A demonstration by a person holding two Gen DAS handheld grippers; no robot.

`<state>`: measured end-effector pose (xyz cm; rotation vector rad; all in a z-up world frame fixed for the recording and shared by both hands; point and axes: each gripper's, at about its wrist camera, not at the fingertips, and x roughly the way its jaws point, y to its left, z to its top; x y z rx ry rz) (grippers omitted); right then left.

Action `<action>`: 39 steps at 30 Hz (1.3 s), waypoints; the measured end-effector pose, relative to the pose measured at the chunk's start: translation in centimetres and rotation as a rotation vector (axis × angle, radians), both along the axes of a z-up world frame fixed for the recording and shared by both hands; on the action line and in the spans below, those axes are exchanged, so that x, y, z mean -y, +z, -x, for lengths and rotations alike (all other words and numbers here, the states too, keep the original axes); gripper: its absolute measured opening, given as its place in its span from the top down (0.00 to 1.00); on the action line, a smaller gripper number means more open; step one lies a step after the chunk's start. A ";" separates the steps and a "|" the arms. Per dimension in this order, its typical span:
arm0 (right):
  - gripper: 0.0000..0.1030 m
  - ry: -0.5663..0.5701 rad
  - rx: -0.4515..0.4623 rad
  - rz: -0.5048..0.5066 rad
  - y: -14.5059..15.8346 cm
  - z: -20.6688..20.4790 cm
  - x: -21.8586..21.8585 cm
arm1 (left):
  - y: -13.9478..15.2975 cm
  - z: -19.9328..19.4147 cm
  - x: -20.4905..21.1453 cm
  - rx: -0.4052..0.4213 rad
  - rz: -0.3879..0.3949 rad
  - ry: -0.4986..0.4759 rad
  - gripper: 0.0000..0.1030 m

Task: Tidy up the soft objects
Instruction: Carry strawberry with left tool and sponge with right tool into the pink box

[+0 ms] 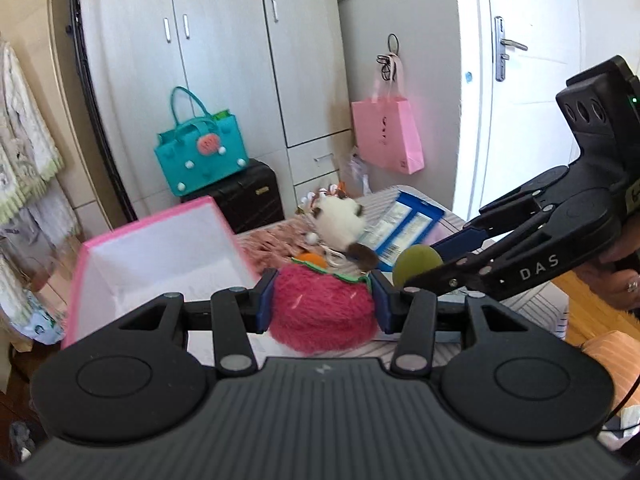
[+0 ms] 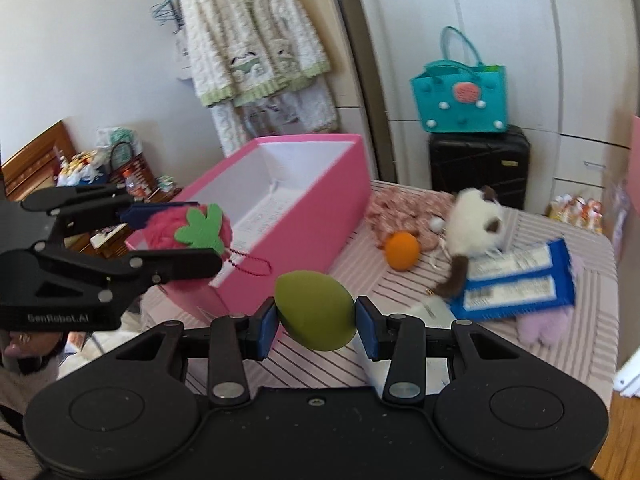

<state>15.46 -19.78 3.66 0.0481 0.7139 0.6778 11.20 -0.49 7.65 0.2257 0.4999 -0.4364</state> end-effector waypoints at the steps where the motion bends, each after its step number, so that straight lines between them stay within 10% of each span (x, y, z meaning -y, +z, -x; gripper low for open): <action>1: 0.54 0.016 0.006 0.004 0.3 -0.2 -0.5 | 0.3 -0.2 -0.6 -0.001 0.000 0.001 0.55; 12: 0.54 0.168 0.094 0.074 2.1 -3.7 -6.8 | 0.0 -3.6 -6.6 -0.059 0.075 0.090 0.55; 27: 0.54 0.282 0.194 0.273 1.3 -16.1 -14.9 | -1.2 -19.5 -11.2 -0.254 -0.010 0.229 0.55; 39: 0.54 0.418 0.211 0.493 -0.7 -19.9 -18.4 | -3.9 -23.0 -10.9 -0.311 -0.044 0.245 0.55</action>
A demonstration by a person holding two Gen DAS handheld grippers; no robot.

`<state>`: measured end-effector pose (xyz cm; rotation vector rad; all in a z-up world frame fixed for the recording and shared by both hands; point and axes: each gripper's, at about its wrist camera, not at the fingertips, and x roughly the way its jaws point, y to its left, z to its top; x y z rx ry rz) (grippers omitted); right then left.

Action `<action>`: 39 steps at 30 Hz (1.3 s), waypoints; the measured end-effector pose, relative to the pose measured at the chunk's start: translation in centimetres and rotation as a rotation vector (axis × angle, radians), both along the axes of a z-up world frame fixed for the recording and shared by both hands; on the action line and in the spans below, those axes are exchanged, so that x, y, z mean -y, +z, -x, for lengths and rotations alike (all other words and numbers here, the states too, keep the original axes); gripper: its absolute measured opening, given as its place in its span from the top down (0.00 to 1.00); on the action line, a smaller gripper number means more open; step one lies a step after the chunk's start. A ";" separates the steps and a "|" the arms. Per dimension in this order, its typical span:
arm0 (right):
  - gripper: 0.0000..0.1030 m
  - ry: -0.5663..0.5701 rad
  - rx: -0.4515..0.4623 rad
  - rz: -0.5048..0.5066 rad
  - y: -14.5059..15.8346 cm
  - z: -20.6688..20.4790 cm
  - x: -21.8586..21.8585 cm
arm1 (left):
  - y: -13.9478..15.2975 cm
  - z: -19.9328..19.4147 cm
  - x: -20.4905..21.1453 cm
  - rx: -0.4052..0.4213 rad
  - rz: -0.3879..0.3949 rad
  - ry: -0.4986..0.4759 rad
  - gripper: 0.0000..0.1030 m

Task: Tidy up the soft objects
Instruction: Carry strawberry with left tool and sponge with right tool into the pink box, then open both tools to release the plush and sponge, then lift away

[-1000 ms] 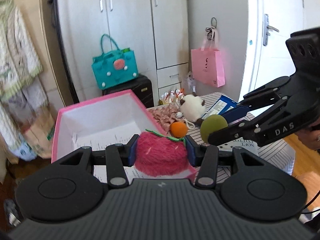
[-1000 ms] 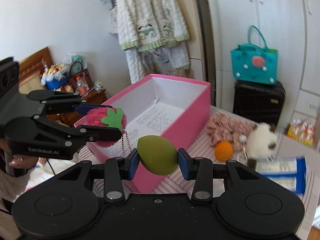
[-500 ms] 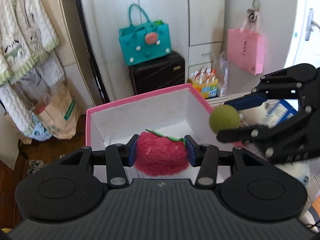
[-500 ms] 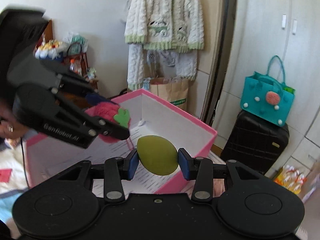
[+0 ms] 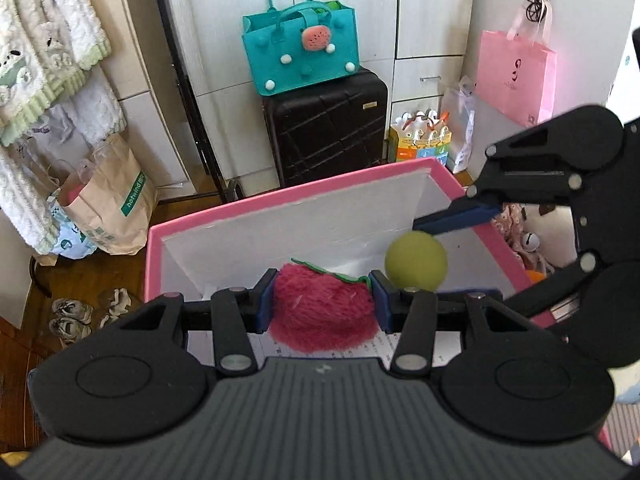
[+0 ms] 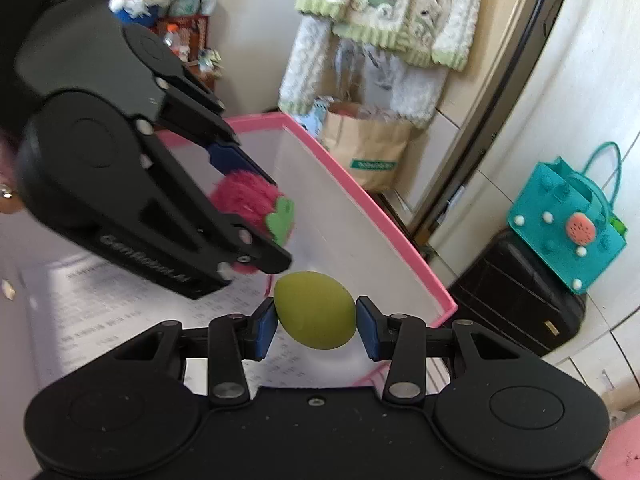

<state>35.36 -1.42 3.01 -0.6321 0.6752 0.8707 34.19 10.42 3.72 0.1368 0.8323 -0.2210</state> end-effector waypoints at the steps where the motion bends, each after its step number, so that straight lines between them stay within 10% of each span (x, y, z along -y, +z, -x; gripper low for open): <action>1: 0.54 -0.004 0.002 0.013 -0.1 -0.3 -0.1 | -0.2 -0.2 0.1 0.000 -0.002 -0.005 0.55; 23: 0.50 0.123 0.058 0.187 -2.0 -2.1 -3.4 | -2.1 -3.6 -0.9 -0.072 0.059 0.057 0.55; 39: 0.46 -0.126 -0.064 -0.159 3.3 3.4 3.7 | -3.2 -4.6 -0.3 -0.082 0.104 0.079 0.46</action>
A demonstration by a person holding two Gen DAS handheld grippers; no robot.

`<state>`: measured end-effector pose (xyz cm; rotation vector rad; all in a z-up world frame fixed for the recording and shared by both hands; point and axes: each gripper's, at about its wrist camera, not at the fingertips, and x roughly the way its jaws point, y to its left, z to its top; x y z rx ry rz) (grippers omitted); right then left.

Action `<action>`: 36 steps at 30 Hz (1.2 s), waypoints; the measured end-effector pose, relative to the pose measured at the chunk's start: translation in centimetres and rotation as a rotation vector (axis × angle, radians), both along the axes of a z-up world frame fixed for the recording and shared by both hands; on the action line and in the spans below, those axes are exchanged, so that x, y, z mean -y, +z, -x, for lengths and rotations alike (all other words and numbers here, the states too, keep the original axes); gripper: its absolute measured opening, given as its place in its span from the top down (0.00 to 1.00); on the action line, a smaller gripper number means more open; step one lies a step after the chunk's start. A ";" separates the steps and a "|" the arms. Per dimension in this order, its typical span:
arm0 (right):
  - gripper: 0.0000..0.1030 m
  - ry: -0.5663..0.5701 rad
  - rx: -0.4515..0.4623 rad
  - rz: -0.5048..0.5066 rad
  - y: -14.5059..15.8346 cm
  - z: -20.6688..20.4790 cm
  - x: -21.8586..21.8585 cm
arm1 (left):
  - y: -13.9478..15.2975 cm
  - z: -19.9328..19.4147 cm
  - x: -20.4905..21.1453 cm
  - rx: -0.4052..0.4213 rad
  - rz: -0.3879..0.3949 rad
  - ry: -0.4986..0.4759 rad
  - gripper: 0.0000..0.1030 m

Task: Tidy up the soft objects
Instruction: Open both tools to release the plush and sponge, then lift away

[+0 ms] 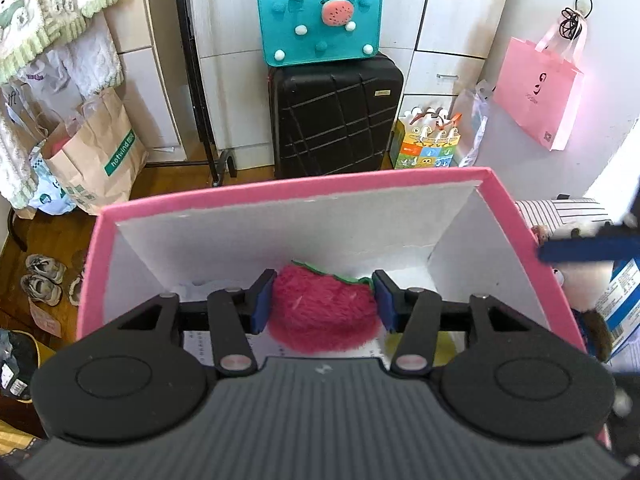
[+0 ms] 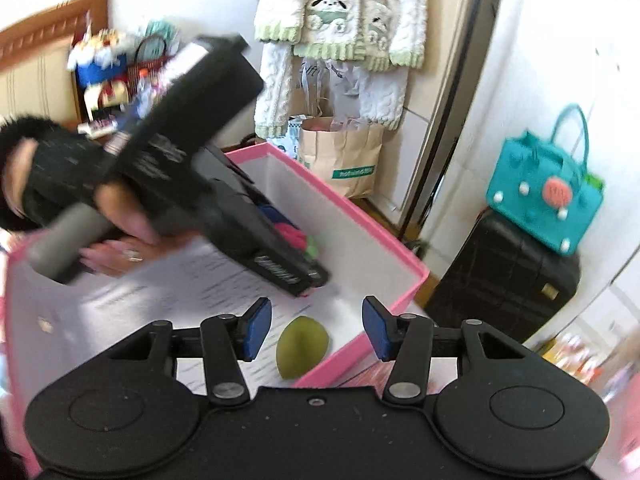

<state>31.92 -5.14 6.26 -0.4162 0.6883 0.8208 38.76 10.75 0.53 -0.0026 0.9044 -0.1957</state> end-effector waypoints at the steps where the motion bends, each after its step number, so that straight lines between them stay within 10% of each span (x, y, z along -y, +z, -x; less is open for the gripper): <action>1: 0.46 -0.007 -0.019 -0.015 0.0 0.3 0.3 | -0.1 0.0 0.1 -0.005 -0.001 0.002 0.42; 10: 0.46 -0.052 -0.169 -0.128 0.5 2.2 2.9 | 2.7 2.6 -0.3 -0.004 -0.024 0.007 0.32; 36: 0.42 -0.049 -0.161 -0.226 5.5 12.9 9.1 | 12.7 20.0 0.4 0.123 -0.158 -0.119 0.21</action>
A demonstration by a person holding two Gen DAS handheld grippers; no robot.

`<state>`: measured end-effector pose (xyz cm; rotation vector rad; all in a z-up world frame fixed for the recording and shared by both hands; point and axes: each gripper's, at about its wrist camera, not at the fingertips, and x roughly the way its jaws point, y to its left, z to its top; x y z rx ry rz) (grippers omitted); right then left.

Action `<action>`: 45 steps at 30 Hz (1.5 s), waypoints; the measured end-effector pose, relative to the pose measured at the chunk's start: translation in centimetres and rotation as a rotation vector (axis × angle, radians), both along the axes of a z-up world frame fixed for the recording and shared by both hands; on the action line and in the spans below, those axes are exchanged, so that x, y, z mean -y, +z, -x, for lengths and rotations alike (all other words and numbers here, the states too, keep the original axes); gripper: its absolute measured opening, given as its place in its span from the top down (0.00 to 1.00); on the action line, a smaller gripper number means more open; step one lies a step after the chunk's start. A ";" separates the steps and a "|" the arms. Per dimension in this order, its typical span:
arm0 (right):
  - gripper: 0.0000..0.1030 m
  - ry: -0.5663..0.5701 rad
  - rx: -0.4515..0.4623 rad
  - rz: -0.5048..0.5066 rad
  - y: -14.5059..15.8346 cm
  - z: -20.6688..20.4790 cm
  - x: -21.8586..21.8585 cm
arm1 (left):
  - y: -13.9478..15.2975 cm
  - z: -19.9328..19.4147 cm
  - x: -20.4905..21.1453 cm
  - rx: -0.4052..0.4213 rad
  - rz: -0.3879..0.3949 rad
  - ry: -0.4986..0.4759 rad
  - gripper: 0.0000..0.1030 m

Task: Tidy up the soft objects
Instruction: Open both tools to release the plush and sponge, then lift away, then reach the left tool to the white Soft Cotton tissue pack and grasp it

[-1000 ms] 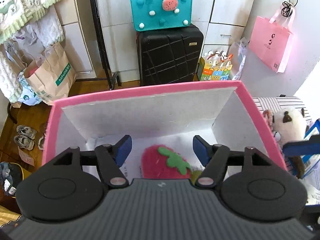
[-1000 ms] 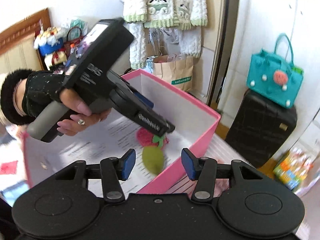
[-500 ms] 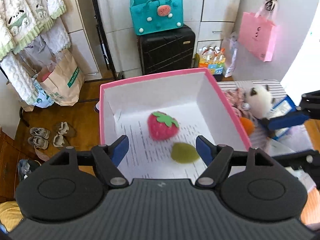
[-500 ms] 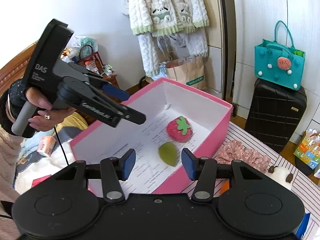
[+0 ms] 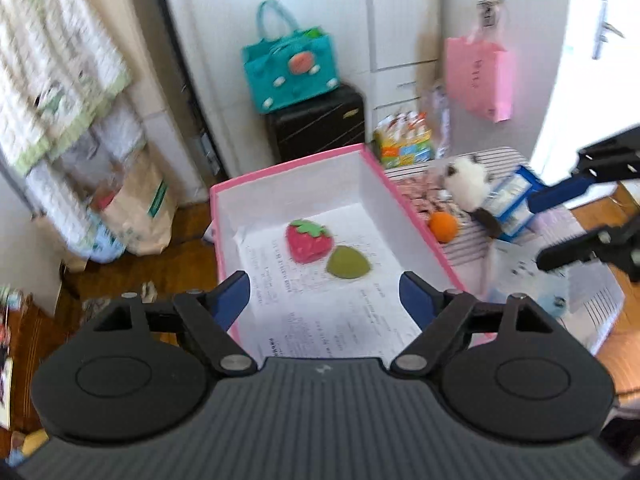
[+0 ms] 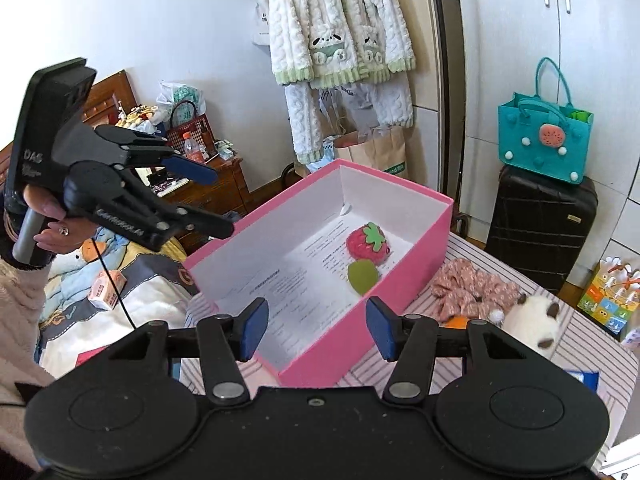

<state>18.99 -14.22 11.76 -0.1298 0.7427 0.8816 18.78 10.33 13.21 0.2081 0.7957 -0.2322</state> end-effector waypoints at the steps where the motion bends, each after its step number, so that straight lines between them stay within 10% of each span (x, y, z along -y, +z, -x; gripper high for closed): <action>1: 0.42 -0.002 0.008 0.003 -0.1 0.5 0.3 | -0.1 0.8 0.2 0.021 -0.003 -0.017 0.21; 21: 0.32 -0.063 -0.015 0.070 -5.3 8.7 5.3 | -3.9 10.0 5.9 0.130 -0.043 -0.201 0.13; 45: 0.17 -0.367 0.138 0.095 -17.2 8.1 9.7 | -10.7 6.3 17.9 0.198 0.062 -0.385 0.07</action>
